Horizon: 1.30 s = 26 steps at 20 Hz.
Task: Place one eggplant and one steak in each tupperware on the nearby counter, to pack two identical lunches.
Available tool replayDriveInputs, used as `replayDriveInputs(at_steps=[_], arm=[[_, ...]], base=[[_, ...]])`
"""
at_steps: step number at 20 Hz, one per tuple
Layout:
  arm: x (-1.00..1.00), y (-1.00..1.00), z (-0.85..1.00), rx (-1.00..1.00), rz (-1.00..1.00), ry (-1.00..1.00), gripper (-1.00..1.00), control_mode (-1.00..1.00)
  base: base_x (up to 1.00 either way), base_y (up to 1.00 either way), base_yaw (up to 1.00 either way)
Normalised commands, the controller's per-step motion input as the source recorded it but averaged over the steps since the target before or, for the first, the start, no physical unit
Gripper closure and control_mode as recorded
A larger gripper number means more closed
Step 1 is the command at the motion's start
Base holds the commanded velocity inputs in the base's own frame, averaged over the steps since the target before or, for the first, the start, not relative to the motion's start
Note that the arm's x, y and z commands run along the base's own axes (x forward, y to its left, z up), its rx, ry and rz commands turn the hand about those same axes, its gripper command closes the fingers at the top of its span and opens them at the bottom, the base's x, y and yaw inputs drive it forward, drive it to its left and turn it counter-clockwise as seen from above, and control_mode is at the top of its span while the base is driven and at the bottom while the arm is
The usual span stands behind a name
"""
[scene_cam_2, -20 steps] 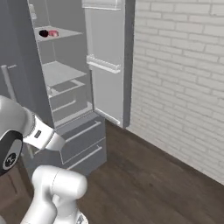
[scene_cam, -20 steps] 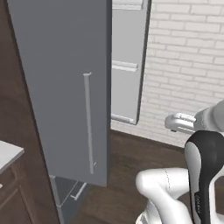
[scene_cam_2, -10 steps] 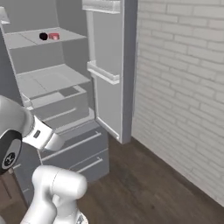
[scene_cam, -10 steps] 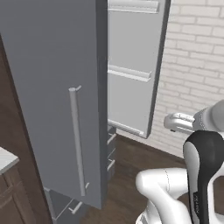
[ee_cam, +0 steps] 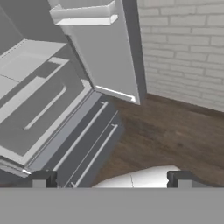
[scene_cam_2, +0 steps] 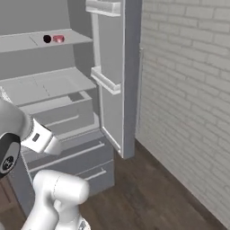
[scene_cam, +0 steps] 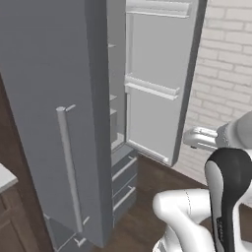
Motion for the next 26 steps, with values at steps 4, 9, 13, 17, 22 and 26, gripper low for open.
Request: replayDriveInputs(at_steps=[4, 9, 13, 17, 22, 26], arm=[[0.0, 0.0, 0.0, 0.0, 0.0, 0.0, -1.0, 1.0], [0.0, 0.0, 0.0, 0.0, 0.0, 0.0, -1.0, 1.0], [0.0, 0.0, 0.0, 0.0, 0.0, 0.0, -1.0, 1.0], [0.0, 0.0, 0.0, 0.0, 0.0, 0.0, -1.0, 1.0], [0.0, 0.0, 0.0, 0.0, 0.0, 0.0, -1.0, 1.0], [0.0, 0.0, 0.0, 0.0, 0.0, 0.0, -1.0, 1.0]], base=[[0.43, -0.99, -0.14], [0.26, -0.04, 0.26], [0.0, 0.0, 0.46], [0.38, -0.23, 0.48], [0.57, -0.17, 0.53], [0.8, -0.52, 0.32]])
